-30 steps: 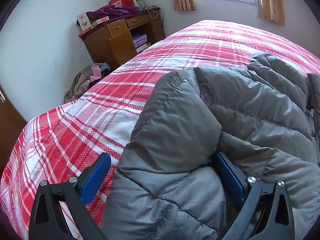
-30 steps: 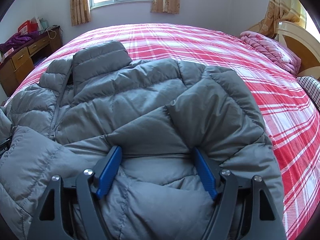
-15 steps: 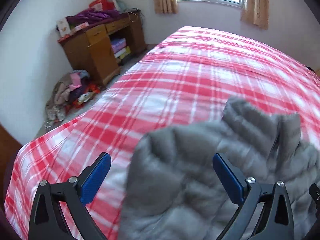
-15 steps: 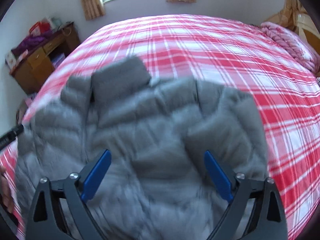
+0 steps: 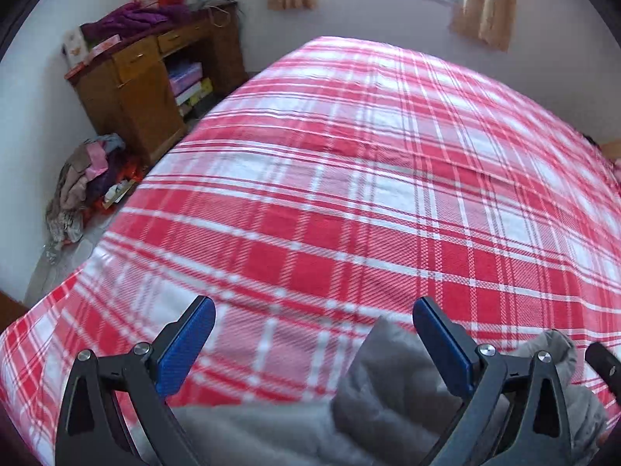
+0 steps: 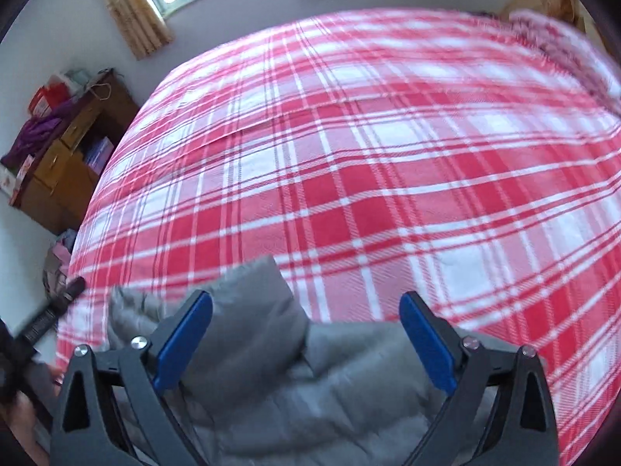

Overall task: Fold large clothes
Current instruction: 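Grasp the jacket hem with both tools and lift it toward the collar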

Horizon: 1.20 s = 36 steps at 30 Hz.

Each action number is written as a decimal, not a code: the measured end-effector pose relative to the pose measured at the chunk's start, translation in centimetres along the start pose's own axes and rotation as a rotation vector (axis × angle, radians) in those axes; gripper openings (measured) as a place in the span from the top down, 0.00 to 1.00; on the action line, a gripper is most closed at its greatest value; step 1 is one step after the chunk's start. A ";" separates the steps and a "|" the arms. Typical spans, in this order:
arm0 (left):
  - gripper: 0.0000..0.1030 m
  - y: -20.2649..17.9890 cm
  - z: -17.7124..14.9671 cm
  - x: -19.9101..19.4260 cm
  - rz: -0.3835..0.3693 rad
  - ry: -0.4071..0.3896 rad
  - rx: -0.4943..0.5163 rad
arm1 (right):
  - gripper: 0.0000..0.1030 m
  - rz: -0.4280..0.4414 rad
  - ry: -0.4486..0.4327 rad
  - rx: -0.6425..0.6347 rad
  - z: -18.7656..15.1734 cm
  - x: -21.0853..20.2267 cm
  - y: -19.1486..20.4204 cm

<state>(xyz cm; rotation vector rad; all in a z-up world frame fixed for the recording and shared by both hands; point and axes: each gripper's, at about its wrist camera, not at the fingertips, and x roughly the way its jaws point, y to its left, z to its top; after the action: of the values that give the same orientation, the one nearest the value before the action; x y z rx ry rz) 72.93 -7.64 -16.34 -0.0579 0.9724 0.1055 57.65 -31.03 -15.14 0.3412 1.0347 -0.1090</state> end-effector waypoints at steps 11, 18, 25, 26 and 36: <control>0.66 -1.4 -2.7 0.4 -0.153 0.047 0.176 | 0.26 0.047 0.109 -0.112 -0.2 4.3 1.0; 0.94 0.0 -5.5 -6.4 -0.143 -0.127 0.254 | 0.89 0.024 0.050 -0.257 -3.6 -0.8 -0.1; 0.96 3.1 -10.5 -9.6 -0.143 -0.234 0.267 | 0.93 0.001 -0.066 -0.372 -8.3 -5.4 -0.6; 0.97 3.3 -11.4 -9.1 -0.137 -0.224 0.268 | 0.93 -0.006 -0.076 -0.382 -9.0 -5.4 -0.6; 0.97 2.6 -14.8 -5.0 -0.079 -0.151 0.285 | 0.94 -0.094 -0.082 -0.444 -14.0 -2.4 -1.6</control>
<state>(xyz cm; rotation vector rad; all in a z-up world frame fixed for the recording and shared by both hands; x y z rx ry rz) 57.67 -6.84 -20.49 0.1715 0.8257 -0.1002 44.51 -28.11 -19.93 -0.1143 0.9634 0.0233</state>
